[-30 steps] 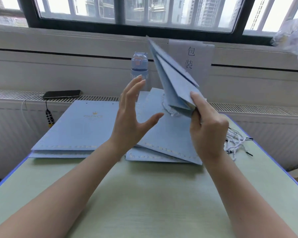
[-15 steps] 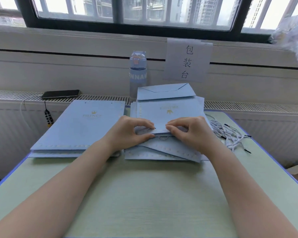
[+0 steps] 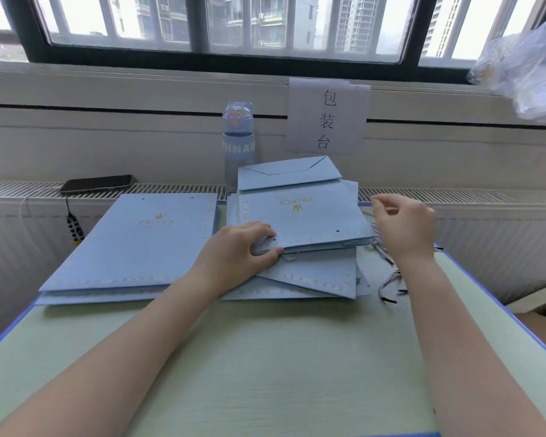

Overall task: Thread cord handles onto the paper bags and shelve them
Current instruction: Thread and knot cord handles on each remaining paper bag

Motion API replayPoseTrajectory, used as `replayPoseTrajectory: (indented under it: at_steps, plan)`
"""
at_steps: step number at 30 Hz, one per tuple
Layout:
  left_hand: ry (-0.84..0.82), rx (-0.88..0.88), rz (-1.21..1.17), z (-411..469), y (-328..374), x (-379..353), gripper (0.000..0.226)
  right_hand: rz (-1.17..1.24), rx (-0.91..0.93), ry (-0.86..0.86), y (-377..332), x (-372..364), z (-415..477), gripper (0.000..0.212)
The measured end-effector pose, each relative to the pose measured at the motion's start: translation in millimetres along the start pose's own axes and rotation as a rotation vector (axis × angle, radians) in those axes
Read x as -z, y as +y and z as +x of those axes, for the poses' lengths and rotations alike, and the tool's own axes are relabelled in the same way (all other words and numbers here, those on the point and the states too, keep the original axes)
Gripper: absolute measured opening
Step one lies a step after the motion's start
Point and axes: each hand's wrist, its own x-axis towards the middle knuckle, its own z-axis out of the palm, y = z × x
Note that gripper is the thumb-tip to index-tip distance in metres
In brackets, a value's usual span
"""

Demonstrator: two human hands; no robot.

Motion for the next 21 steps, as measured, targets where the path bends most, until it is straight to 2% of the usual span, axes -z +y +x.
replayPoseTrajectory:
  at_steps: [1,3,5,7,13,16,18,21]
  plan:
    - [-0.004,0.003,0.007,0,1,0,0.031,-0.058,-0.071,-0.019,9,2,2,0.022]
    - [-0.019,0.013,0.011,0,1,1,0.032,-0.205,-0.220,-0.181,31,1,5,0.025]
    - [-0.033,0.010,0.019,1,2,2,0.035,-0.358,-0.334,-0.388,47,-4,4,0.017]
    - [-0.048,0.008,0.032,0,3,3,0.041,-0.425,-0.398,-0.459,53,-9,2,0.009]
    - [-0.089,0.014,0.055,0,4,6,0.054,-0.463,-0.443,-0.387,50,-10,2,0.016]
    - [-0.090,0.011,0.047,0,5,6,0.048,-0.447,-0.419,-0.409,47,-7,1,0.023]
    - [-0.097,0.009,0.043,1,6,8,0.054,-0.321,-0.359,-0.349,44,-4,4,0.026]
    - [-0.112,0.025,0.035,0,4,9,0.059,0.076,-0.250,-0.141,28,6,11,0.022]
